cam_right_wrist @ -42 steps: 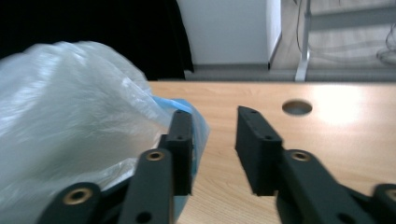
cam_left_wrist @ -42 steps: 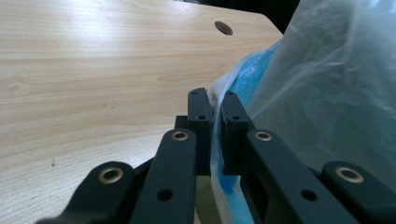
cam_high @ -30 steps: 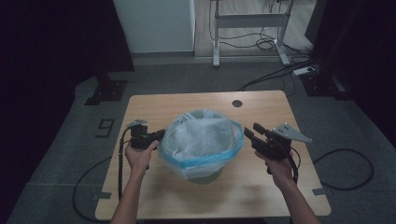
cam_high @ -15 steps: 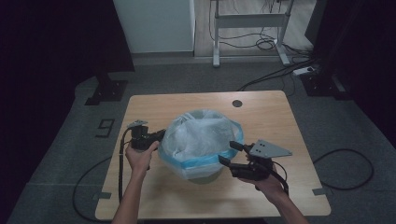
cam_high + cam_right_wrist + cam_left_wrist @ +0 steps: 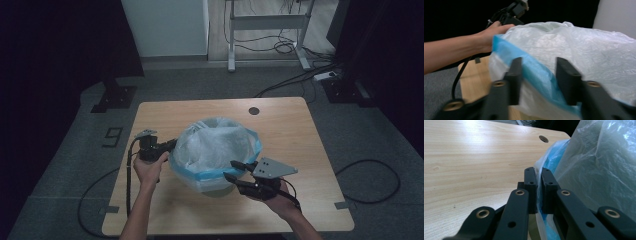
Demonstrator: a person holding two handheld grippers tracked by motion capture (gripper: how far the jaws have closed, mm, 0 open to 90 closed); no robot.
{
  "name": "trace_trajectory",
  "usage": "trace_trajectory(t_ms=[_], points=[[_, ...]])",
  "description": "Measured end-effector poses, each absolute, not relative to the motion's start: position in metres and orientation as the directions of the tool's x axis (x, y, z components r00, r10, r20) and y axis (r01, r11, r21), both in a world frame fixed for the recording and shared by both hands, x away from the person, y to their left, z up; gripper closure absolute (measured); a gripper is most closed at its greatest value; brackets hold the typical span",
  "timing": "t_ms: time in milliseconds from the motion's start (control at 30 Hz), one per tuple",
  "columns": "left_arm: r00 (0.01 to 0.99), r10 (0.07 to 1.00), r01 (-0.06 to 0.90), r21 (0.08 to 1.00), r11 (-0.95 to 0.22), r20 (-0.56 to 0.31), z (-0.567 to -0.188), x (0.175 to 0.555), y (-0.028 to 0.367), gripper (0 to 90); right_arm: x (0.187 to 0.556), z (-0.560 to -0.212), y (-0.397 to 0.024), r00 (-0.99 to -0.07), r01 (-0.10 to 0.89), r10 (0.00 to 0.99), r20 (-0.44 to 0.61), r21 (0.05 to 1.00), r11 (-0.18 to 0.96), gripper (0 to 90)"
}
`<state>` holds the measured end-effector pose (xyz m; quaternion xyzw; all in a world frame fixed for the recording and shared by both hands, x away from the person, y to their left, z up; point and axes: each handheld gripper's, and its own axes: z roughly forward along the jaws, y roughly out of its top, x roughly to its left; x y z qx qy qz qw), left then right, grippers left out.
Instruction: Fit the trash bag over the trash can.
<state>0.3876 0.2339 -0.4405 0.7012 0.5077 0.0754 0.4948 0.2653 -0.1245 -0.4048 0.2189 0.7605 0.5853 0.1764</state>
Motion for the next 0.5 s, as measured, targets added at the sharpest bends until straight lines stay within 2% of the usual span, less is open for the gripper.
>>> trace_trajectory(t_ms=[167,200,300,500], points=[[0.474,0.786,0.636,0.772,0.006,-0.397,-0.441,0.387,0.234,84.6,0.257,-0.407,-0.129,-0.826,0.105,0.563,-0.031,0.972,0.208,78.3],[0.474,0.786,0.636,0.772,0.006,-0.397,-0.441,0.387,0.234,84.6,0.257,-0.407,-0.129,-0.826,0.105,0.563,-0.031,0.972,0.208,78.3],[0.473,0.786,0.637,0.771,0.008,-0.399,-0.442,0.386,0.235,84.6,0.249,-0.413,-0.134,-0.822,0.105,0.569,-0.018,0.978,0.182,87.1],[0.473,0.785,0.637,0.771,0.009,-0.399,-0.442,0.383,0.238,84.6,0.239,-0.429,-0.141,-0.833,0.107,0.553,0.002,0.982,0.158,88.3]])
